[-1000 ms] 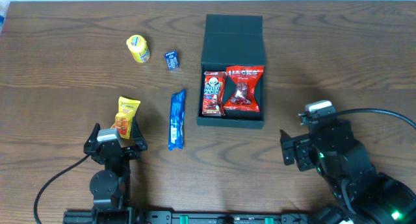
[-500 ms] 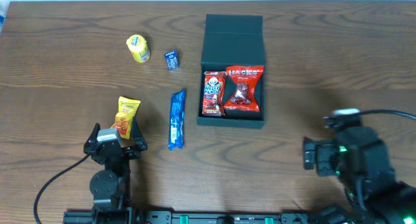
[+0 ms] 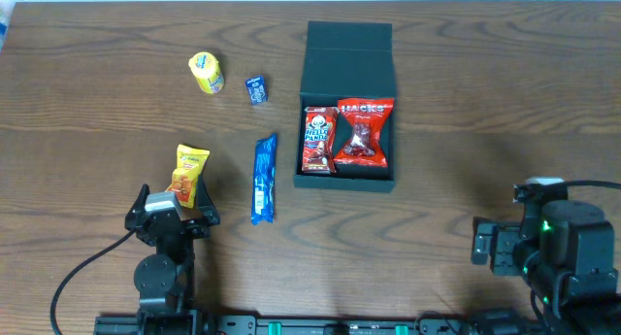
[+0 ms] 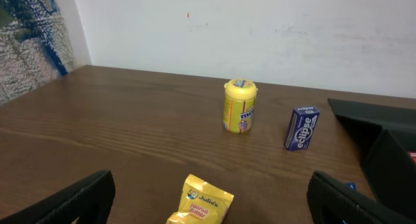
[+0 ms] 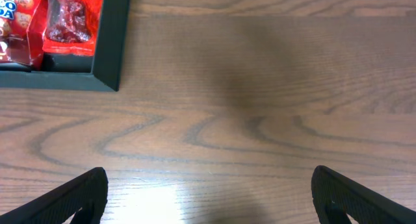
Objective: Pack container
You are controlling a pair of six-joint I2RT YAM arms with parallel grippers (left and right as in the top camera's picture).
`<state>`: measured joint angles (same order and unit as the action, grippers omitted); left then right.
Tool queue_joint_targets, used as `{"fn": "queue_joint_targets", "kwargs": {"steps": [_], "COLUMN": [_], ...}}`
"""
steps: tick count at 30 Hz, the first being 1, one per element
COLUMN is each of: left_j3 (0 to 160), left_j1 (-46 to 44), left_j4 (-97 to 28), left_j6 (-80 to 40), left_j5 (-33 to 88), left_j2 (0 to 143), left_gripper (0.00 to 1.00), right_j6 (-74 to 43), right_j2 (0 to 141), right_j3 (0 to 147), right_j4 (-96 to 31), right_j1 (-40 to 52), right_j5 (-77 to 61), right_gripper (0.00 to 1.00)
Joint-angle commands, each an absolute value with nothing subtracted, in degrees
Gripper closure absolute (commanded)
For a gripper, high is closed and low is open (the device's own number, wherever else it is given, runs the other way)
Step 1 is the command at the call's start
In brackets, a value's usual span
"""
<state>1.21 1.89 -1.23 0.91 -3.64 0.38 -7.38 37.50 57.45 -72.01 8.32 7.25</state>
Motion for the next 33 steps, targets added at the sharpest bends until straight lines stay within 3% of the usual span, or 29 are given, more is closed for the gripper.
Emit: {"fn": "queue_joint_targets", "kwargs": {"steps": [1,33], "left_j3": [0.27,1.13], "left_j1": [2.22,2.22], "left_j4": [-3.86,-4.1], "left_j6": [0.91,-0.3], "left_j5": [-4.86,-3.68], "left_j2": [0.27,0.54], "left_gripper": [0.04,0.05], "right_j6": [-6.57,-6.57], "right_j2": [37.39,37.39], "right_j3": [57.25,57.25], "right_j4": [-72.03,-72.03], "right_j1": [7.75,7.75], "right_j5": [6.85,6.83], "right_gripper": [0.01,0.01]}}
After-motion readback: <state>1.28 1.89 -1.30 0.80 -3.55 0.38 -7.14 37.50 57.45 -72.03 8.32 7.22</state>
